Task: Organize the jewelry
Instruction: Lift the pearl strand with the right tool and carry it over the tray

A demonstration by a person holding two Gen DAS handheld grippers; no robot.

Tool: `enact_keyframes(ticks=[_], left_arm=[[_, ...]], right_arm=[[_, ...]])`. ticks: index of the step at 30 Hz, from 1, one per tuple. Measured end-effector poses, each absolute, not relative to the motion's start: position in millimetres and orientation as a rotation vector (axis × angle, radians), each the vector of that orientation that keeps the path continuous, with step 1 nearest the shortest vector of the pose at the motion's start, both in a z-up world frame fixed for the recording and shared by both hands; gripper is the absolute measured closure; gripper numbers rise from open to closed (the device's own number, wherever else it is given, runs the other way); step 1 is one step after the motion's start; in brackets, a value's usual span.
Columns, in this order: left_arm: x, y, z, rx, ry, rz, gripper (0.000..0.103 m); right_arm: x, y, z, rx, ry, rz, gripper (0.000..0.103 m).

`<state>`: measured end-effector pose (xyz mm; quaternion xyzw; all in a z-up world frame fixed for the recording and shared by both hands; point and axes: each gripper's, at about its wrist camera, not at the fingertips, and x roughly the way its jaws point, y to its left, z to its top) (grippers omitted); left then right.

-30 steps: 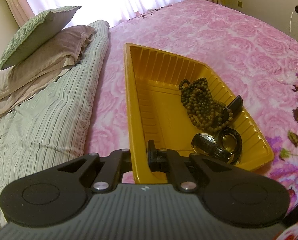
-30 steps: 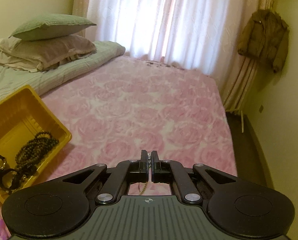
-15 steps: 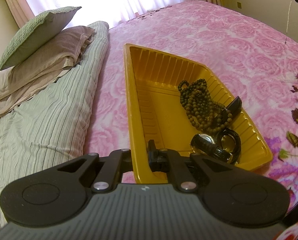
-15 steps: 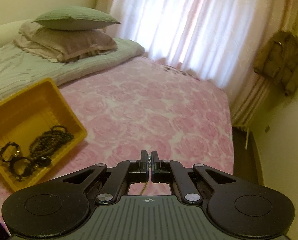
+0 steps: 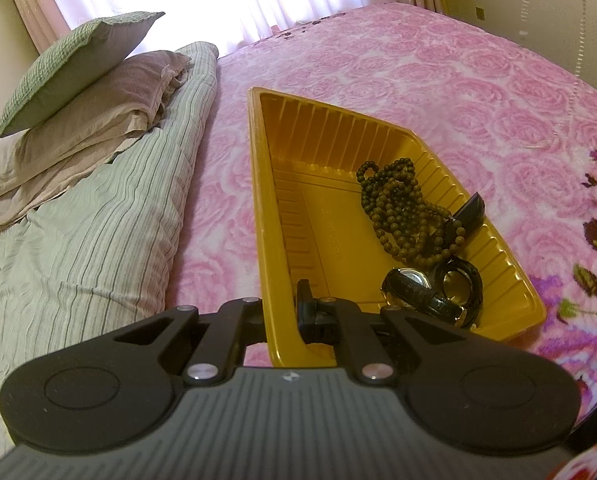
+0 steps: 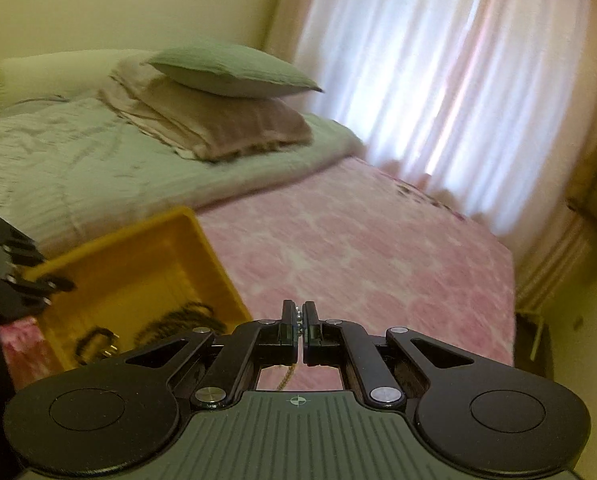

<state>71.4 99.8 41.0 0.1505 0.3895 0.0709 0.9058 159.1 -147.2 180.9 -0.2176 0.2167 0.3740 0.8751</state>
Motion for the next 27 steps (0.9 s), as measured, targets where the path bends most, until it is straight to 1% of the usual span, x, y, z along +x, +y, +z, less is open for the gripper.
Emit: enact_keyframes(ticks=[10, 22, 27], left_arm=[[71.7, 104.2, 39.7, 0.299, 0.802, 0.14, 0.096], [72.1, 110.5, 37.2, 0.276, 0.804, 0.132, 0.096], [71.6, 112.9, 36.0, 0.267, 0.803, 0.129, 0.096]], right_arm=[[142.9, -78.5, 188.6, -0.506, 0.412, 0.935, 0.101], [135.4, -8.0, 177.2, -0.556, 0.371, 1.031, 0.101], [144.4, 6.3, 169.8, -0.574, 0.408, 1.035, 0.101]])
